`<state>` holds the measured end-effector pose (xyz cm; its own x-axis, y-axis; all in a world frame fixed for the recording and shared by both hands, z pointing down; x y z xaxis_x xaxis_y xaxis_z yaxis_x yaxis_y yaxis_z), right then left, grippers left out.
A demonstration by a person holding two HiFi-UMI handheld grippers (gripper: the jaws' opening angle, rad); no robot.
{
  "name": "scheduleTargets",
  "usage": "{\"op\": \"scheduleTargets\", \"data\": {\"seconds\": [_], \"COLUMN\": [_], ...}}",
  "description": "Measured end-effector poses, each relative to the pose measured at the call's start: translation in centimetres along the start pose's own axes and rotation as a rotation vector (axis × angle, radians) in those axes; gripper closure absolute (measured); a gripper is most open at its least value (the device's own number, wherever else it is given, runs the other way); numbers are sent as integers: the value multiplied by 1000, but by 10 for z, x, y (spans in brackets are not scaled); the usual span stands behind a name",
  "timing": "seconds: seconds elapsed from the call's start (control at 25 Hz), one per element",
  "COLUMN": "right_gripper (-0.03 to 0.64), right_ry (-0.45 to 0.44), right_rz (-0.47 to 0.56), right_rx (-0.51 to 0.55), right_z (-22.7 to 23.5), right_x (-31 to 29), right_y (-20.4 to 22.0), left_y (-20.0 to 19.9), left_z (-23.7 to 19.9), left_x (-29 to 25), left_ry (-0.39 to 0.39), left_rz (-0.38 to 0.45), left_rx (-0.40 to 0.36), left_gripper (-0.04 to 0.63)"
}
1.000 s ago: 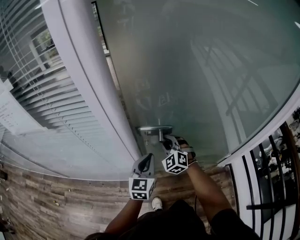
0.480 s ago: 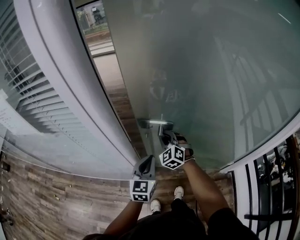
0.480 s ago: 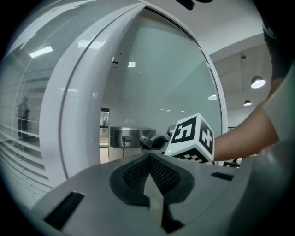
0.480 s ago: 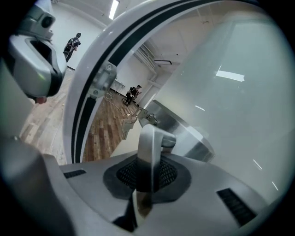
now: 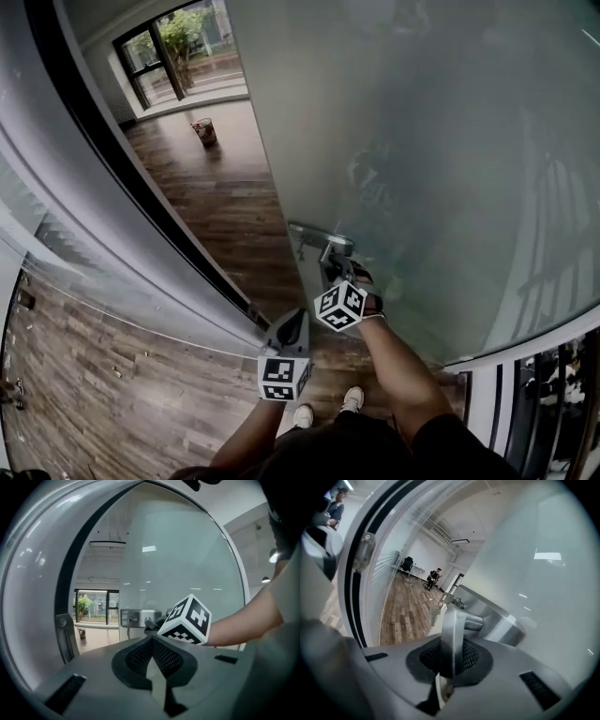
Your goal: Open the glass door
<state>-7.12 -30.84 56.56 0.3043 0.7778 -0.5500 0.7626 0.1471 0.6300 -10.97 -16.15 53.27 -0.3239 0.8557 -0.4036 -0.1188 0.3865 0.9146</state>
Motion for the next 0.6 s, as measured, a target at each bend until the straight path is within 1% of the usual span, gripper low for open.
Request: {"op": "scheduleTargets", "data": {"seconds": [0.04,0.12,0.24,0.36,0.52,0.6], "right_gripper": [591,592,598,601,601,601], "right_ry": [-9,-21,-42,-70,-96,-98], "right_rz": [-1,-10,-29,-43,-56,-58], "right_rx": [-6,-18,-30,-51,-87,-103], "right_z": [8,25,42,57,108,127], "right_x": [-6,-18,-38,-57,-83,-96], "right_y": [0,-1,-7,-8,-3,0], "left_y": [-5,-16,-32,-38,-70,-79], "left_z": [1,4,-4,-12,-13,-17], "left_x": [-8,-20,-34,-49,-91,-112], "left_ry": [-20,-35,-53,-73,-84,-87], "left_rz": [-5,-29,-18,-22,-6,-10], "left_rx": [3,14,18,19,19,19], "left_gripper": [597,597,597,597,597,597]}}
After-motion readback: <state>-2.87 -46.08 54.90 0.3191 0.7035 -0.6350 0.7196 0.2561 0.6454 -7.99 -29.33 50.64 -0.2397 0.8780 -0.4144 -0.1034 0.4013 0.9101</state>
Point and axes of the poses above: the fingertips, and each gripper's own axes: x backward along the fingers, z to its right, y out of its underside, the point moved 2 cm from there along x, backward along the fingers, and after that the axes turned 12 degrees about -z, right-handed, at the moved point
